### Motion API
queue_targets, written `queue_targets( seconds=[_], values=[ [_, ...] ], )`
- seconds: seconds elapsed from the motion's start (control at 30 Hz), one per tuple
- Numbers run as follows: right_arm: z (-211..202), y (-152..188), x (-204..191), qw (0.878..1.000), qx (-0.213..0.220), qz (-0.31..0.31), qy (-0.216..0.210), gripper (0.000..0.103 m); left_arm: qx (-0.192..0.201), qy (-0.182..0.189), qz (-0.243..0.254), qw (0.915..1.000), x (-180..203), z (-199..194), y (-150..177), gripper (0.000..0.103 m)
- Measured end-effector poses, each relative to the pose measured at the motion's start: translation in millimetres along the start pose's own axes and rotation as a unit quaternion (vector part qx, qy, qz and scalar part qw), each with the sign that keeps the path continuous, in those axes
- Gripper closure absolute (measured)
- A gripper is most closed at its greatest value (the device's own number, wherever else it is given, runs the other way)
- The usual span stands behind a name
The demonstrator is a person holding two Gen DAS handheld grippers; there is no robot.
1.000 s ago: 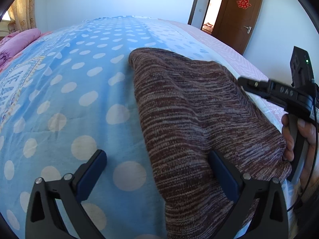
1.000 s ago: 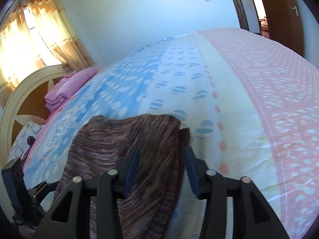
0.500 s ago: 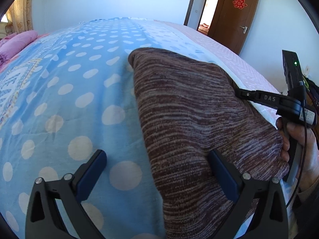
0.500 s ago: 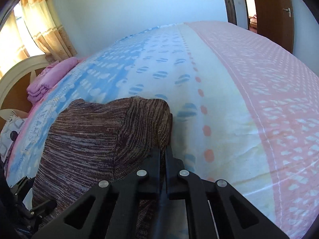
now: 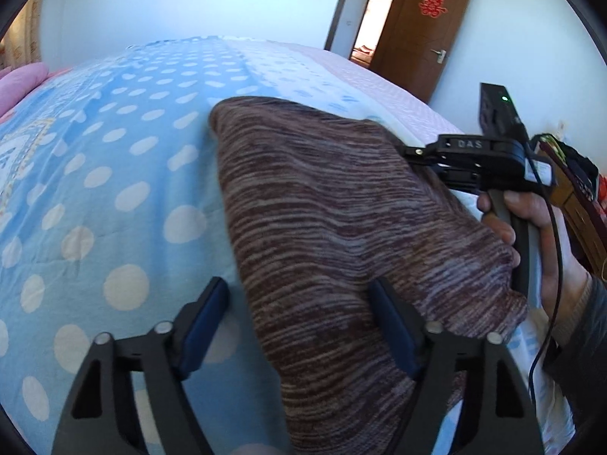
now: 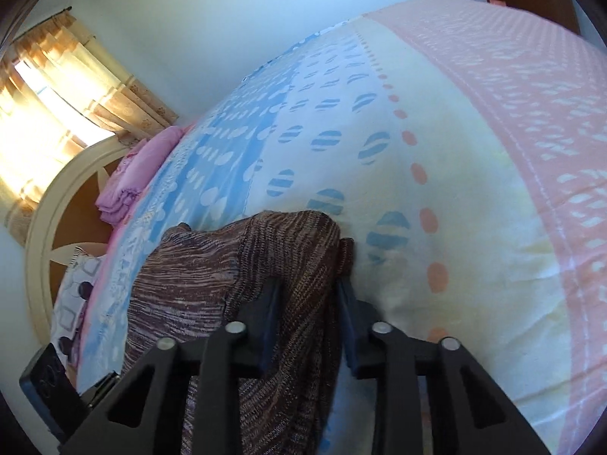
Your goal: Fold small clothes
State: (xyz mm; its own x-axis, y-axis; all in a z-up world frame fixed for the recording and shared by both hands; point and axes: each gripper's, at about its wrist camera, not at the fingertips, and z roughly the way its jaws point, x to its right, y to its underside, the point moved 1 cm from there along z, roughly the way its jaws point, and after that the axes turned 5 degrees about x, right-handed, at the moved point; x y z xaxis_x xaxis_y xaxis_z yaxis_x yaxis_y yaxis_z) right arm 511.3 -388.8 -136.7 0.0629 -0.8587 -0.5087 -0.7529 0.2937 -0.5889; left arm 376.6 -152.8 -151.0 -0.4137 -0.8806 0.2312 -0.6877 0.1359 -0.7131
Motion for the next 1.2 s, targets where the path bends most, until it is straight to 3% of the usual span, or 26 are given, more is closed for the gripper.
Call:
queue_targets(
  seconds=[0.07,0.4,0.8,1.2],
  values=[
    [0,0,1,1.0,0.0,0.006,-0.007,0.082,0.0,0.013,0.011,0.9999,6,-1,0,0.046],
    [-4,3,-19,0.998,0.012,-0.039,0.041,0.089,-0.003,-0.034,0.039,0.9987,25,-8,-1,0.069],
    [-36,5,-51,0.997,0.034,-0.05,0.042,0.091,-0.014,-0.033,0.039,0.9986,28,-32,0,0.073],
    [-49,36,-93,0.997,0.03,-0.065,0.026,0.091,-0.009,-0.037,0.029,0.9988,18,-67,14,0.073]
  ],
)
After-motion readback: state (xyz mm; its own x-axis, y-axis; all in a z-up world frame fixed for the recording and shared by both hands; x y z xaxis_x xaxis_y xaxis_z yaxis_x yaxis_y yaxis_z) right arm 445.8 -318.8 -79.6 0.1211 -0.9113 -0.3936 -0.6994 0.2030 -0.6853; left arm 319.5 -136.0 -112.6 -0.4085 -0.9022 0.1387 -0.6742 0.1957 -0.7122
